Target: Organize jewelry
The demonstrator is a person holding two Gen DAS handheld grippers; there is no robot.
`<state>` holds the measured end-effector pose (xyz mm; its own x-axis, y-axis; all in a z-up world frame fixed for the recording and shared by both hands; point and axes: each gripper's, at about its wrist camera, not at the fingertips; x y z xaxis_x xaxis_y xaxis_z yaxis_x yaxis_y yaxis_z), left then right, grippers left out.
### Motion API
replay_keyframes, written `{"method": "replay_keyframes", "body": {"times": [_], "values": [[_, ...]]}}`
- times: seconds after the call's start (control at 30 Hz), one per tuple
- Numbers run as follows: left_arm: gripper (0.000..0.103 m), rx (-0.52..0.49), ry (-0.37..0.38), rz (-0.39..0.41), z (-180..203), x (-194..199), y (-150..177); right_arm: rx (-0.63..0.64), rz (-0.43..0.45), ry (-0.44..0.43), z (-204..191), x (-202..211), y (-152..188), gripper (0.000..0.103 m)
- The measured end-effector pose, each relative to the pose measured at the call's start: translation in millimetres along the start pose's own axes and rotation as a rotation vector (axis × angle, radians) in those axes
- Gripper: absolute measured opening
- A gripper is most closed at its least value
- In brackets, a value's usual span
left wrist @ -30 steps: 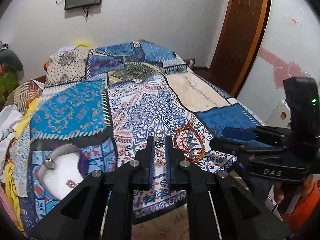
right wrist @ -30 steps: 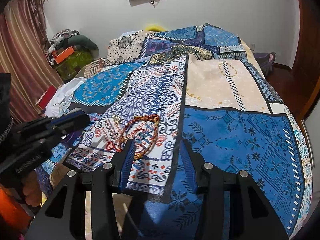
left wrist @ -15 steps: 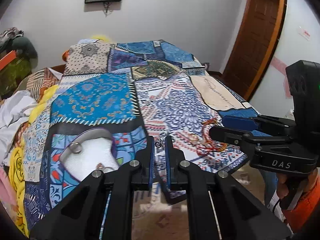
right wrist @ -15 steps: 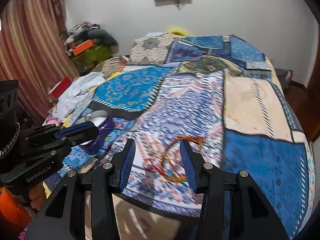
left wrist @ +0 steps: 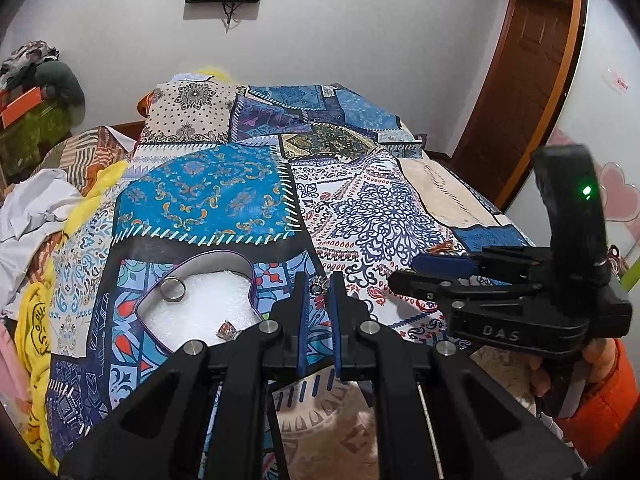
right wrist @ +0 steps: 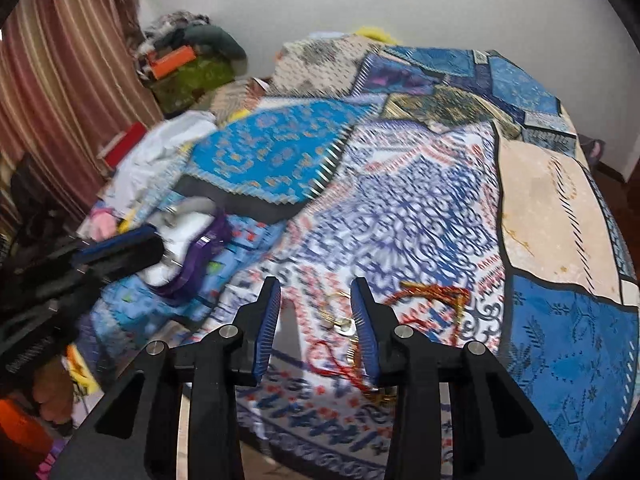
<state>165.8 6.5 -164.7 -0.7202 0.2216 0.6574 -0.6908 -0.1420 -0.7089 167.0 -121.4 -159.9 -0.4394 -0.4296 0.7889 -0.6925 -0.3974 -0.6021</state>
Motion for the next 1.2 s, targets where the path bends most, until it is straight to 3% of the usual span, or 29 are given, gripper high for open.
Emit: {"method": "replay_keyframes", "body": {"times": [0.3,0.37,0.63,1.2], "values": [[0.008,0.002,0.009,-0.012,3,-4,2,0.043,-0.019,0.04,3,-3,6,0.025],[0.008,0.001,0.008,-0.009,4,-2,3,0.044,-0.017,0.04,4,-5,6,0.018],[0.008,0.0,-0.004,0.015,4,14,-1,0.038,0.005,0.037,2,2,4,0.018],[0.008,0.007,-0.073,0.103,-23,58,-13,0.116,0.194,-0.003,-61,48,-39,0.018]]}}
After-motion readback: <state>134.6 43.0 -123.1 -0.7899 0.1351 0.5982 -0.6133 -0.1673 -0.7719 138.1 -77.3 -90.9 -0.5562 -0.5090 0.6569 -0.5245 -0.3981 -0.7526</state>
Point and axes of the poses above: each gripper's, at about its wrist camera, not at the fingertips, and x roughly against the way its jaws point, z to its right, y to its underside, and after that the axes turned 4 degrees about x, right-handed
